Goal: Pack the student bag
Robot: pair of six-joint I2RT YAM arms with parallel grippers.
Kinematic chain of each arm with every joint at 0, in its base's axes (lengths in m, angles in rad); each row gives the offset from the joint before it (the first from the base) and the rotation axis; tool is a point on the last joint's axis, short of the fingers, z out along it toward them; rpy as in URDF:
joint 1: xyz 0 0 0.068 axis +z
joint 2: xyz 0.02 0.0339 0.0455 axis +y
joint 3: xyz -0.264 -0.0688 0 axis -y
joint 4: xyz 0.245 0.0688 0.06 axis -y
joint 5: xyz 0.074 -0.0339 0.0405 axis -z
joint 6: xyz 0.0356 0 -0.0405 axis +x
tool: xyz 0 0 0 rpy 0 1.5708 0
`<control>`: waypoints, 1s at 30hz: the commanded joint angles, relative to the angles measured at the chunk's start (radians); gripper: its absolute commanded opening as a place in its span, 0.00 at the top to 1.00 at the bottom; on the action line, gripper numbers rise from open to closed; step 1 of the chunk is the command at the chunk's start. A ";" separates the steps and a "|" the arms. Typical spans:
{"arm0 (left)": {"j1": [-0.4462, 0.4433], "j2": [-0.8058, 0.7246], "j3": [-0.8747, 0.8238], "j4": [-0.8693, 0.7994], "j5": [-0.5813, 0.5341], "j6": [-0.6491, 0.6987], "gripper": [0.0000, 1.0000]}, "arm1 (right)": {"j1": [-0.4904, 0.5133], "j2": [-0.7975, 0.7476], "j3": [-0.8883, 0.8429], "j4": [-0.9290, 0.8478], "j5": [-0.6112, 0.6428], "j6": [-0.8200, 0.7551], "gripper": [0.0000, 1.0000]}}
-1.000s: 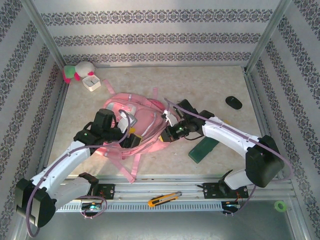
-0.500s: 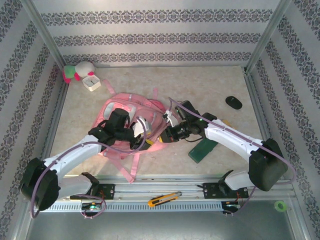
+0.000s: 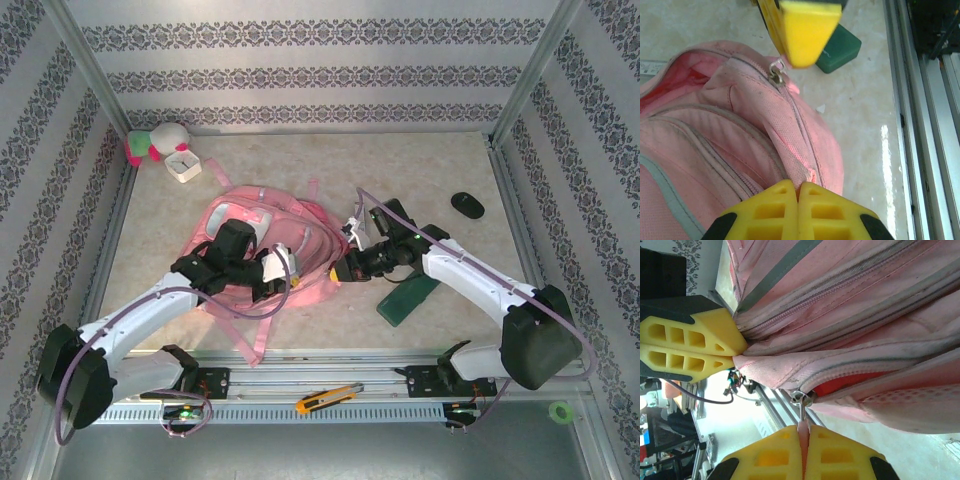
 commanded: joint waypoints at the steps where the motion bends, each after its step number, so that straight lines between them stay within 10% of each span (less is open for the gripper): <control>1: 0.025 -0.023 0.024 -0.231 -0.054 0.114 1.00 | -0.019 -0.013 0.005 -0.021 -0.023 -0.051 1.00; 13: 0.046 -0.187 0.008 -0.546 -0.329 0.244 0.96 | 0.134 -0.038 -0.061 0.174 0.041 0.104 1.00; 17: 0.056 -0.213 0.005 -0.600 -0.449 0.228 0.83 | 0.213 -0.028 -0.131 0.378 0.070 0.247 1.00; 23: 0.031 -0.158 0.099 -0.493 -0.072 -0.039 0.22 | 0.252 0.021 -0.128 0.476 0.066 0.299 1.00; 30: -0.165 -0.024 0.049 -0.124 -0.278 -0.166 0.16 | 0.252 0.018 -0.112 0.457 0.053 0.294 1.00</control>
